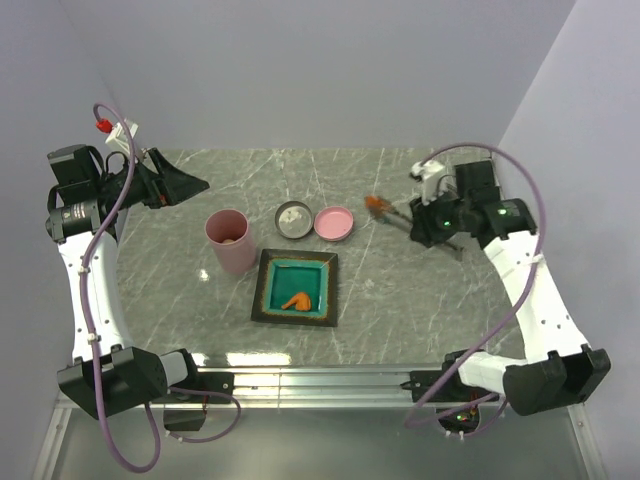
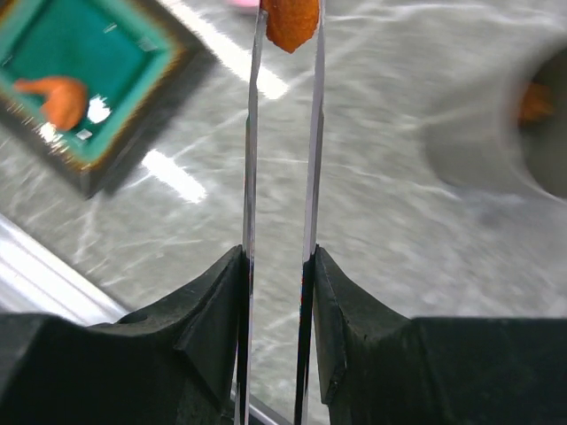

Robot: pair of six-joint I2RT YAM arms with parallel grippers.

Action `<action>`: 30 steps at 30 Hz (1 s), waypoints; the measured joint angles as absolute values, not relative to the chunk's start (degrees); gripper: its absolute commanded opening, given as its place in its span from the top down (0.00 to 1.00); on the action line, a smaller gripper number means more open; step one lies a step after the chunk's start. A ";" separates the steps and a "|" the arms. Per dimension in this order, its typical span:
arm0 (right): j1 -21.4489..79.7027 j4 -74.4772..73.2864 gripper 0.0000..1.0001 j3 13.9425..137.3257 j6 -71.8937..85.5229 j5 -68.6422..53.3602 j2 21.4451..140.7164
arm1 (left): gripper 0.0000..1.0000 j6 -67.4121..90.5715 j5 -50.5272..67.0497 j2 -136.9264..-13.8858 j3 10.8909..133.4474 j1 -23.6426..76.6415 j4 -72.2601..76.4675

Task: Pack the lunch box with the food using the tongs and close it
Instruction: Place the food into the lunch box

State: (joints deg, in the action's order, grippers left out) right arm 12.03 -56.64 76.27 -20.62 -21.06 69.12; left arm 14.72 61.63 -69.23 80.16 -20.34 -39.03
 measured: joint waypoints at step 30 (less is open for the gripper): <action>-18.70 -66.04 0.44 88.95 -33.04 -28.23 78.70 | 0.01 16.23 61.67 -70.04 80.40 -20.34 -37.45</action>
State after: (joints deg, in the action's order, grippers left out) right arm -18.70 -66.04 88.95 -33.04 -28.23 78.70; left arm 16.23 61.67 -70.04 80.40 -20.34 -37.45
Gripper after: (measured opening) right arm 0.543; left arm 0.995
